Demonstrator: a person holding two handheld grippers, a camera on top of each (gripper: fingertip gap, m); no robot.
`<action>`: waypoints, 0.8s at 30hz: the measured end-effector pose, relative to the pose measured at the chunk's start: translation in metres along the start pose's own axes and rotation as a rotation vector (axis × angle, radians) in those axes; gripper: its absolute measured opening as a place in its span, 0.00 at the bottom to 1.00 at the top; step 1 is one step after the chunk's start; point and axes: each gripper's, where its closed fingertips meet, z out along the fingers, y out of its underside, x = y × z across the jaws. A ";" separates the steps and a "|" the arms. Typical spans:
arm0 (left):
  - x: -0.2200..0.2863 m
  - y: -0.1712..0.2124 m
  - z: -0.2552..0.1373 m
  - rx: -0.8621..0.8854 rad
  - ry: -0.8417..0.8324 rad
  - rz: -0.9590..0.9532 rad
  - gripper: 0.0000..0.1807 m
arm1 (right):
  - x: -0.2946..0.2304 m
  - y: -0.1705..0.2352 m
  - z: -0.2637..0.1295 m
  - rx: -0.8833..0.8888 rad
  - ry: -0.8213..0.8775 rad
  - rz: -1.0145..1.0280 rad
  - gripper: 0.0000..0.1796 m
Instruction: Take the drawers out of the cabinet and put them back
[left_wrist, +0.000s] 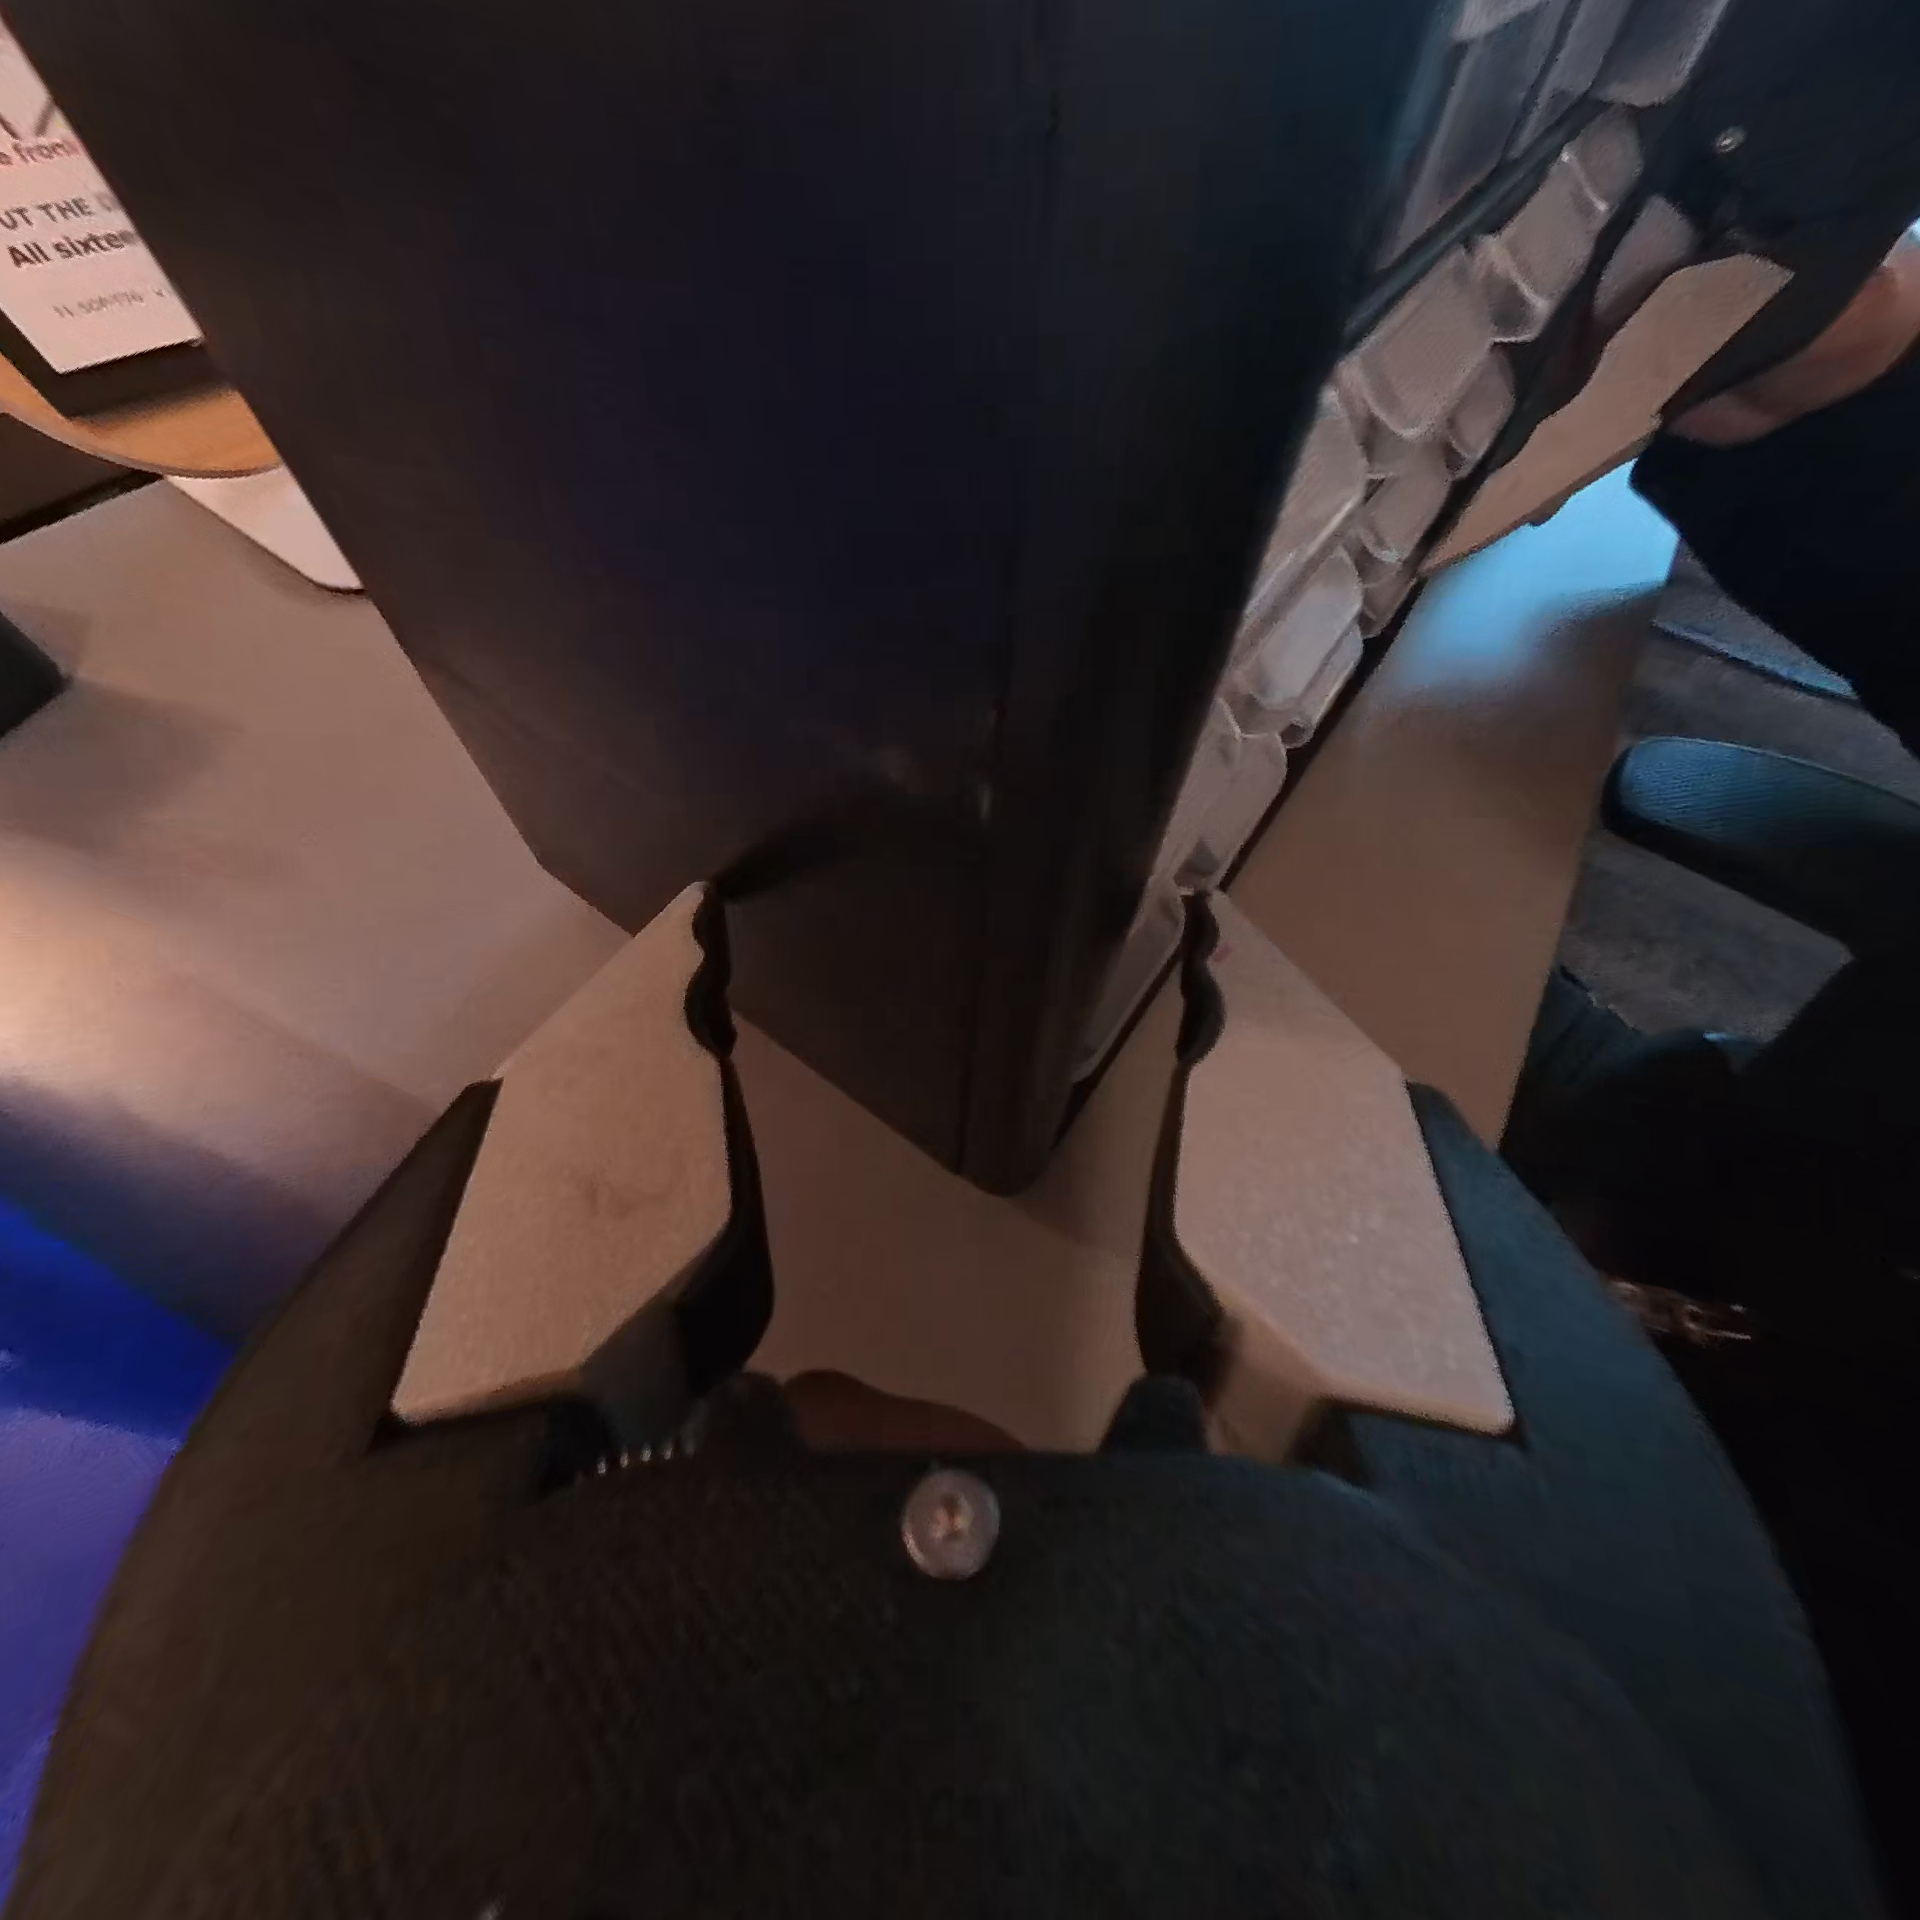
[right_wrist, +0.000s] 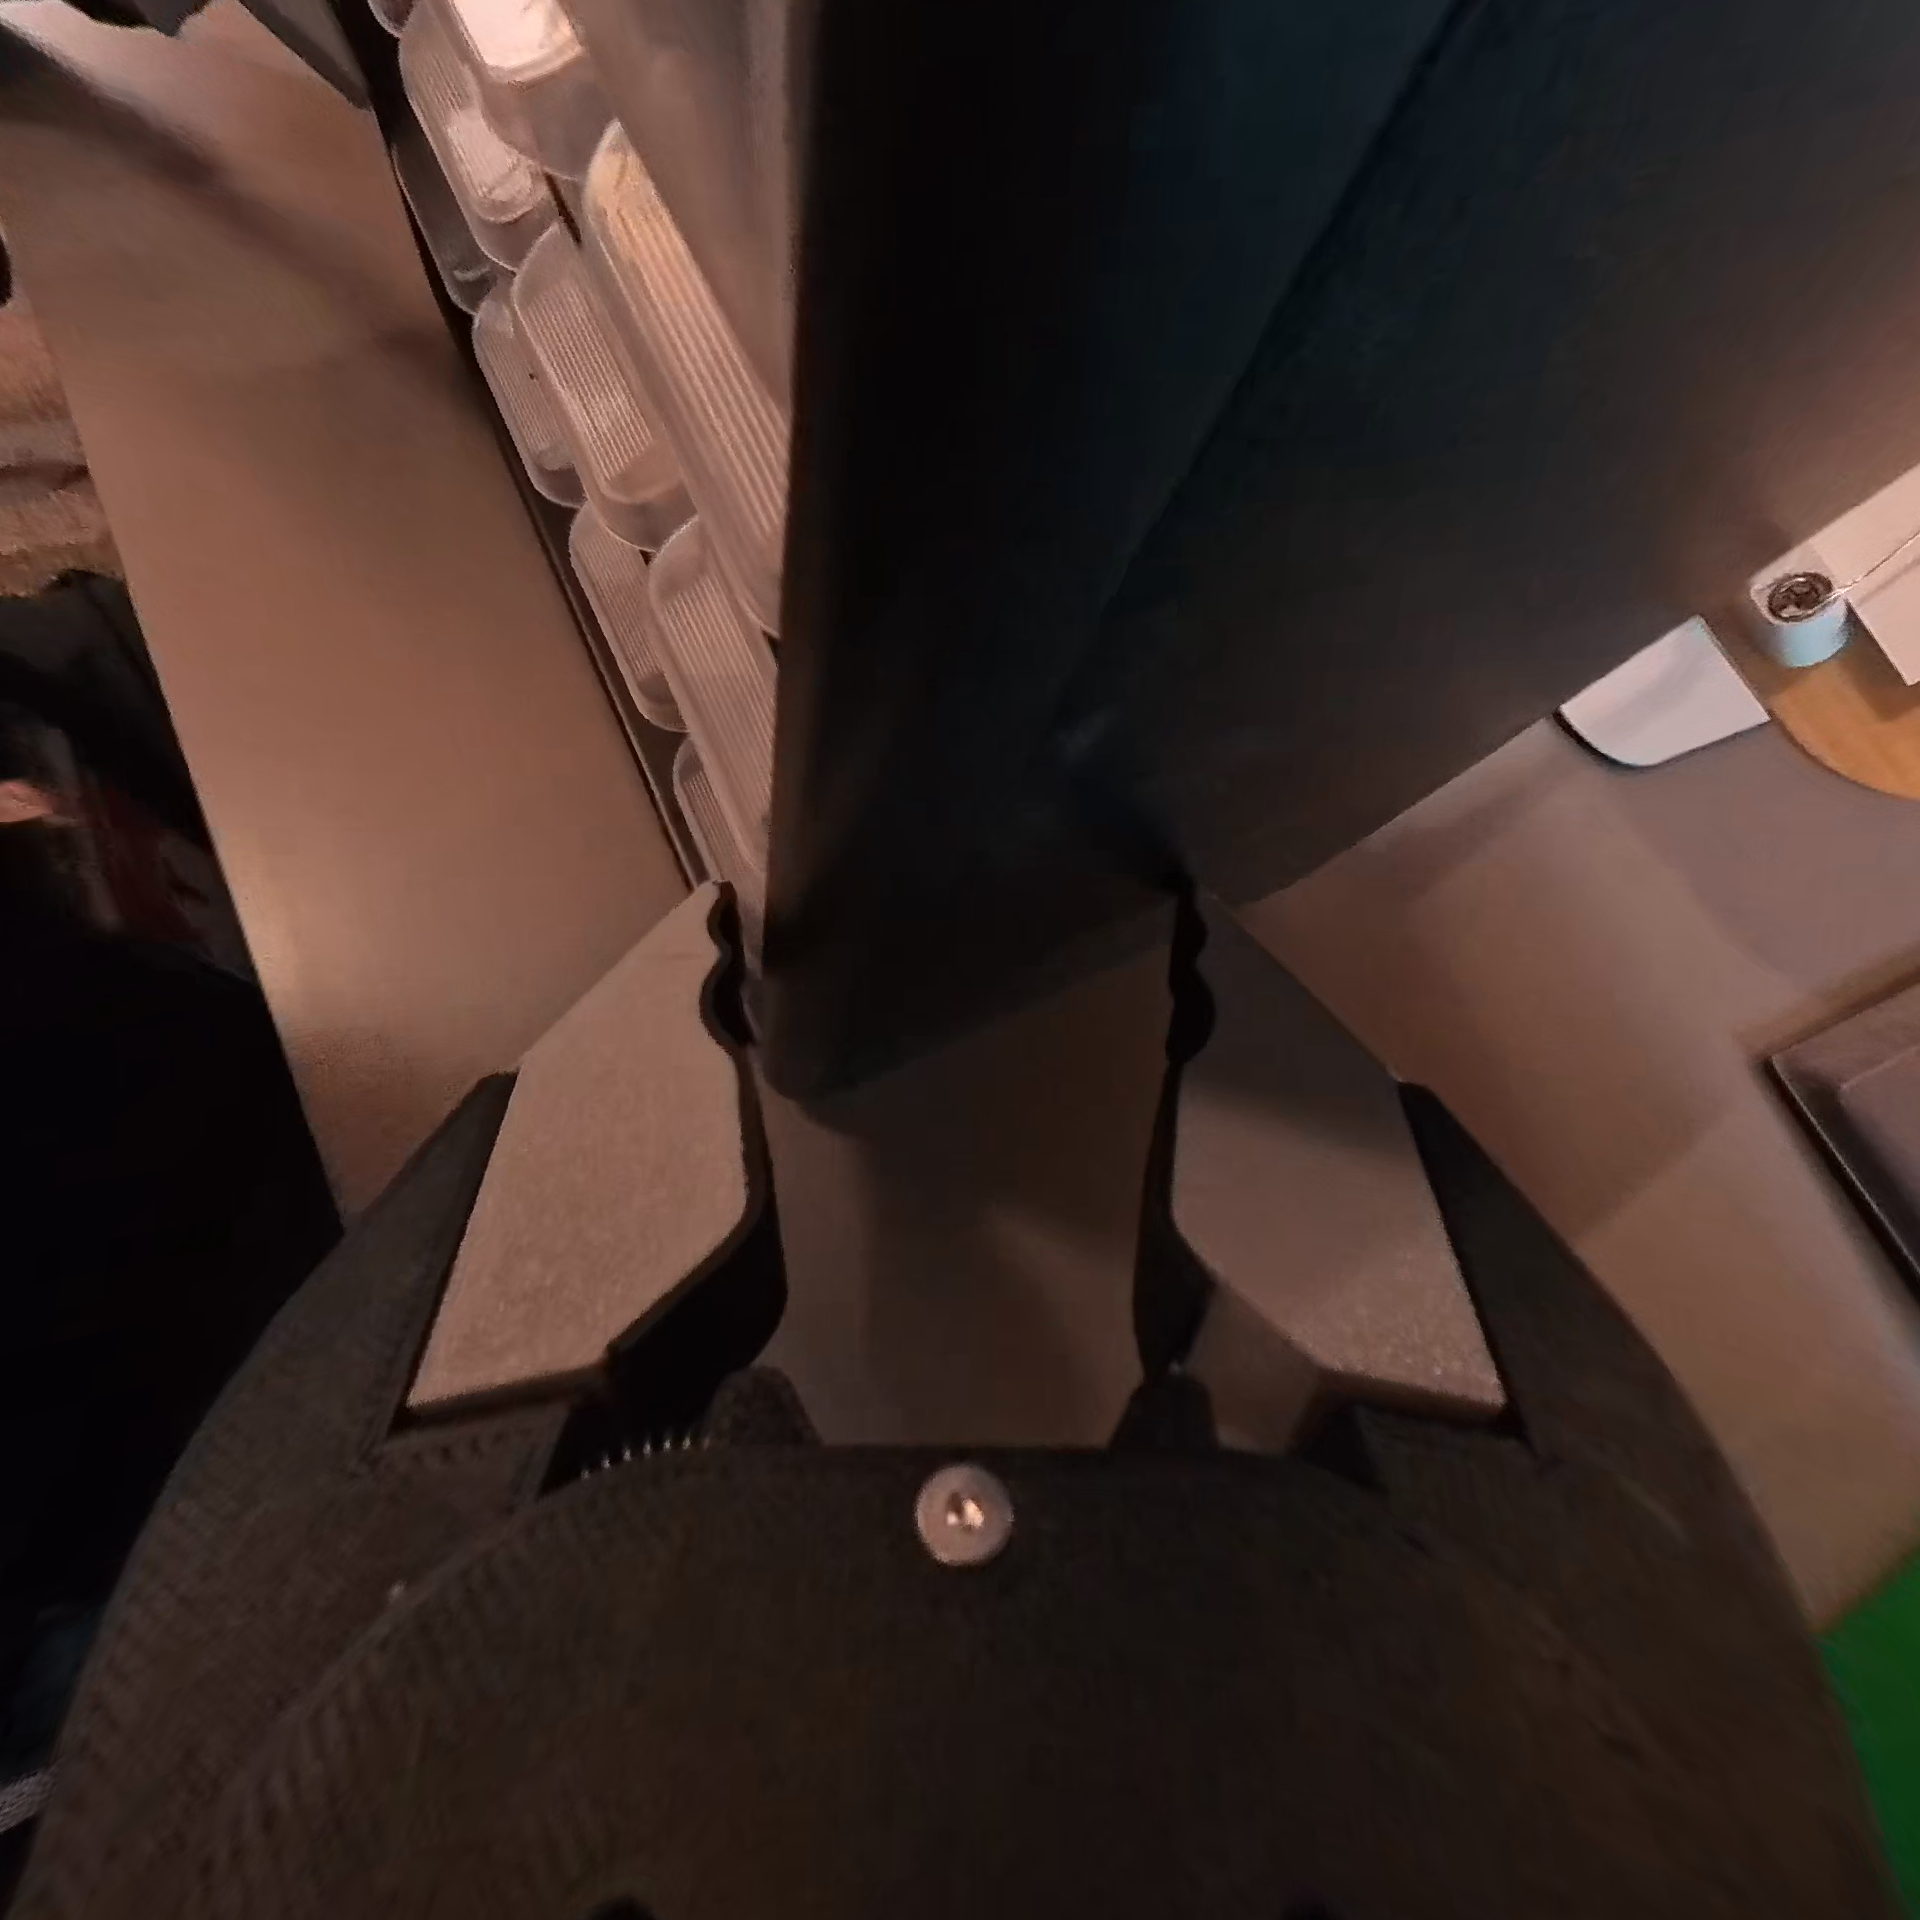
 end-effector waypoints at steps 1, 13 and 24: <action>-0.001 0.000 0.000 0.007 0.004 -0.012 0.47 | 0.001 -0.001 0.000 0.012 -0.007 0.010 0.44; -0.008 -0.002 0.007 0.097 0.085 0.031 0.55 | 0.002 0.000 0.001 0.077 -0.038 -0.031 0.46; -0.009 0.007 0.009 0.084 0.159 0.000 0.55 | 0.004 0.000 0.004 0.085 -0.091 -0.024 0.49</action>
